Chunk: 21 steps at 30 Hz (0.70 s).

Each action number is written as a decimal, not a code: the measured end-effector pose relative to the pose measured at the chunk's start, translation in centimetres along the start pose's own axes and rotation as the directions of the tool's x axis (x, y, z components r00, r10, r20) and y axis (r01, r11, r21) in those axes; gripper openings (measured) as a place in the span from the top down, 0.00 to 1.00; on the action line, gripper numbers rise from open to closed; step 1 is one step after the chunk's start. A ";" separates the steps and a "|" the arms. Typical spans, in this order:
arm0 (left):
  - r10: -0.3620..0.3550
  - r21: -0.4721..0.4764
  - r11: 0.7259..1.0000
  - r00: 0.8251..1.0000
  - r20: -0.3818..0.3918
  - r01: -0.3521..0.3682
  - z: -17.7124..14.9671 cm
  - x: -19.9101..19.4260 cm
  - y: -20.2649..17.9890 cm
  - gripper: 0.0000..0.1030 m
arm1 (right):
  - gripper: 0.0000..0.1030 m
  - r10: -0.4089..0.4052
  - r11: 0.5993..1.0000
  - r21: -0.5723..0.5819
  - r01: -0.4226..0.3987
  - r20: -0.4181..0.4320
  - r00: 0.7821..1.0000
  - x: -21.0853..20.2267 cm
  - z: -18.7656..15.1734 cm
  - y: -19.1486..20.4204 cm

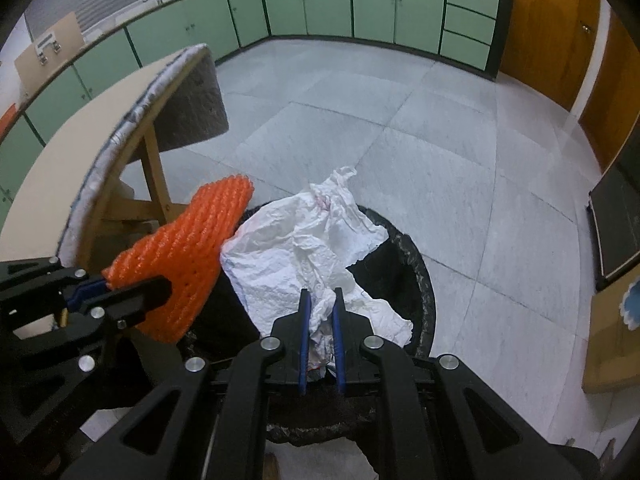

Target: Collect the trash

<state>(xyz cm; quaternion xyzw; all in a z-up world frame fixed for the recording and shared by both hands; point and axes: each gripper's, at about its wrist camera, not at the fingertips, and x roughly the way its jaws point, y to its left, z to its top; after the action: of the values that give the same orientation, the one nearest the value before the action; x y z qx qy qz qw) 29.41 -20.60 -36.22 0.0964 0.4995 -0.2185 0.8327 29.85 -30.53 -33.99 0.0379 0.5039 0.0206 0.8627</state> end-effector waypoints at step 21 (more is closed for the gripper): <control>0.077 0.009 0.997 0.997 -0.007 -0.077 -1.0 0.5 0.3 0.44 | 0.70 -0.015 0.998 0.057 0.015 0.002 1.000 -0.6 -0.3 -0.9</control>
<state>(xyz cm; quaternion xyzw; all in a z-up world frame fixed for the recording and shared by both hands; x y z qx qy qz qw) 29.01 -20.11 -37.16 0.1200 0.4978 -0.1882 0.8381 29.33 -31.45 -33.68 0.0585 0.5035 -0.0002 0.8620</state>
